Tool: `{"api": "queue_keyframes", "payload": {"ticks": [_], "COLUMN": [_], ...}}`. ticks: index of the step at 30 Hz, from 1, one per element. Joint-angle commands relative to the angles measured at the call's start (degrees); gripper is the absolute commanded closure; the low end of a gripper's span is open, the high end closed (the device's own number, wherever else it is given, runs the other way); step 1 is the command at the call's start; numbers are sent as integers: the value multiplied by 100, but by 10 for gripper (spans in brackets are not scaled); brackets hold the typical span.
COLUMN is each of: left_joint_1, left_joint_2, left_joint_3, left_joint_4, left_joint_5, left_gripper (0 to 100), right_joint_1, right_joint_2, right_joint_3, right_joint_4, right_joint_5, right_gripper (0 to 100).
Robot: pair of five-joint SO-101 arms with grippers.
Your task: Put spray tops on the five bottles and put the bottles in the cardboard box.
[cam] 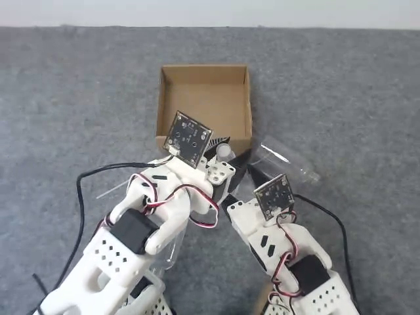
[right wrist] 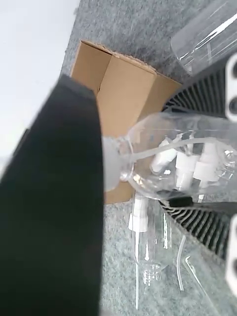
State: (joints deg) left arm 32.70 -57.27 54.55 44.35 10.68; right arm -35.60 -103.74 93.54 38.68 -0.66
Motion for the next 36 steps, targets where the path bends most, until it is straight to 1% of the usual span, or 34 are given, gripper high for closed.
{"api": "queue_keyframes", "payload": {"ticks": [1, 5, 7, 10, 12, 18, 21, 25, 28, 34, 36], "left_joint_1": [-26, -334, -457, -527, -484, -404, -360, 62, 44, 26, 18], "left_joint_2": [-18, -18, -18, 26, 35, 35, 44, 44, 44, 18, -9], "left_joint_3": [-400, -558, -593, -567, -514, -400, -233, -57, -66, -84, -180], "left_joint_4": [79, 70, 70, 53, 44, 26, -202, -360, -334, -334, -308], "left_joint_5": [-35, -18, 167, 431, 422, 422, 404, 35, 18, 18, 18], "left_gripper": [848, 852, 853, 897, 921, 927, 928, 929, 935, 934, 934], "right_joint_1": [101, 75, 75, 75, 84, 84, 66, 66, 84, 66, 66], "right_joint_2": [-40, -40, -40, -40, -40, -40, -40, -40, -40, -40, -40], "right_joint_3": [-316, -316, -316, -325, -387, -448, -448, -448, -448, -448, -448], "right_joint_4": [-145, -145, -145, -145, -110, -101, -101, -84, -92, -92, -92], "right_joint_5": [70, 70, 70, 70, 70, 70, 70, 79, 79, 88, 281], "right_gripper": [923, 923, 923, 923, 923, 923, 923, 931, 971, 974, 974]}}
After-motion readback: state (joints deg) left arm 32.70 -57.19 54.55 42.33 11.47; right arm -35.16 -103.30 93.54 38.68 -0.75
